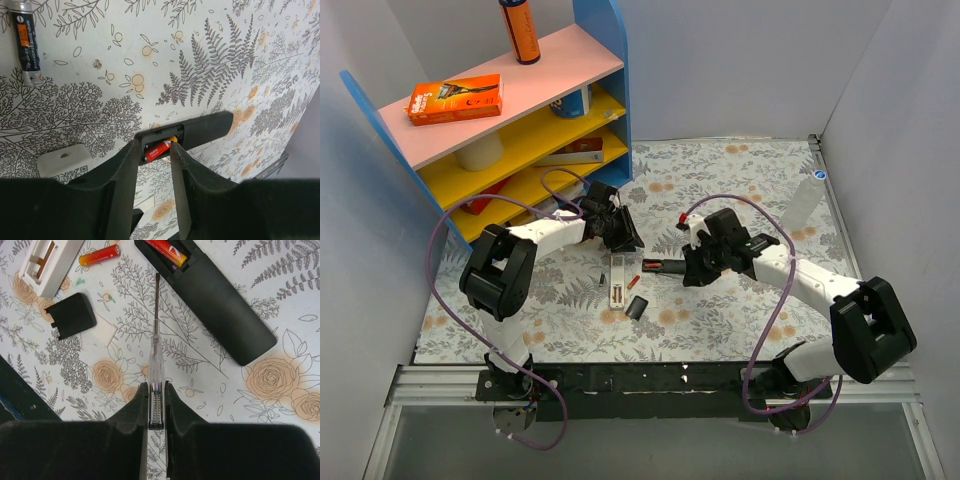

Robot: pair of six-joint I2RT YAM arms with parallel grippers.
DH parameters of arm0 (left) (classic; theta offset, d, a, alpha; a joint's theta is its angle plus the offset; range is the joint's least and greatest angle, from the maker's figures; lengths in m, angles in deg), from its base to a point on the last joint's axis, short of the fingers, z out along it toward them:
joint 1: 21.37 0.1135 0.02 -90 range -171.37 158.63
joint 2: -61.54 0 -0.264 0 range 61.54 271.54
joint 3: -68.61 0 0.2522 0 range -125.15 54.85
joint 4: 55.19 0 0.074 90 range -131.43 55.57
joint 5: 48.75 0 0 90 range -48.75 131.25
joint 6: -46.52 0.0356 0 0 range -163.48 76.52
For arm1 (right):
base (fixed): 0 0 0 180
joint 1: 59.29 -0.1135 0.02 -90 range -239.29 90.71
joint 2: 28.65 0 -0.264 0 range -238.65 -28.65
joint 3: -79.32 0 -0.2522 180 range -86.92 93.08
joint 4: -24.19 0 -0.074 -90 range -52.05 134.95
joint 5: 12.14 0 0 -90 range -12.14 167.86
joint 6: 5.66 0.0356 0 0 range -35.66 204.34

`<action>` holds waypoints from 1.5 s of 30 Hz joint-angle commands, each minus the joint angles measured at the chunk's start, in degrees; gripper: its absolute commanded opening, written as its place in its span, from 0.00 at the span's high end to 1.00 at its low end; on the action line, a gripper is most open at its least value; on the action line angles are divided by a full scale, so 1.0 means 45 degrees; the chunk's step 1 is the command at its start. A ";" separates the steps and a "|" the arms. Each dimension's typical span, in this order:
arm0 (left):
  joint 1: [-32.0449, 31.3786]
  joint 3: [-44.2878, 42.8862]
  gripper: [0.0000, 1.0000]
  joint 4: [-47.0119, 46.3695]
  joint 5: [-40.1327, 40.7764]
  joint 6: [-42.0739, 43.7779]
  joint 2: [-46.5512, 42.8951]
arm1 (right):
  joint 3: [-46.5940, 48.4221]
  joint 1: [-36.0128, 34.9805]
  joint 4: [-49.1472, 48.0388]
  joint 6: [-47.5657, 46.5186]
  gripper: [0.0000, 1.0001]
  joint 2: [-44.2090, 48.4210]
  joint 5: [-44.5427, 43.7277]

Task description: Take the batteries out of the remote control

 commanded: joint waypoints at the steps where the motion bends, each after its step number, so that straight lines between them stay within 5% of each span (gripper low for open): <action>1: 0.0003 -0.0384 0.68 0.0126 0.0392 0.0091 -0.0386 | 0.0004 -0.0110 -0.2020 0.1202 0.99 -0.0309 -0.0566; 11: -0.0017 -0.0326 0.66 0.0009 0.0490 -0.0163 -0.0426 | 0.1602 -0.0130 -0.2340 0.2044 0.99 -0.1150 -0.1018; 26: -0.0329 -0.0853 0.74 -0.0909 -0.0780 -0.0592 0.0941 | 0.2895 0.0729 0.1023 -0.2075 0.99 -0.1266 -0.1213; 45: -0.0466 -0.1302 0.79 -0.1164 -0.1015 -0.0730 0.2348 | 0.3520 0.1080 0.1413 -0.2292 0.99 -0.1813 -0.1153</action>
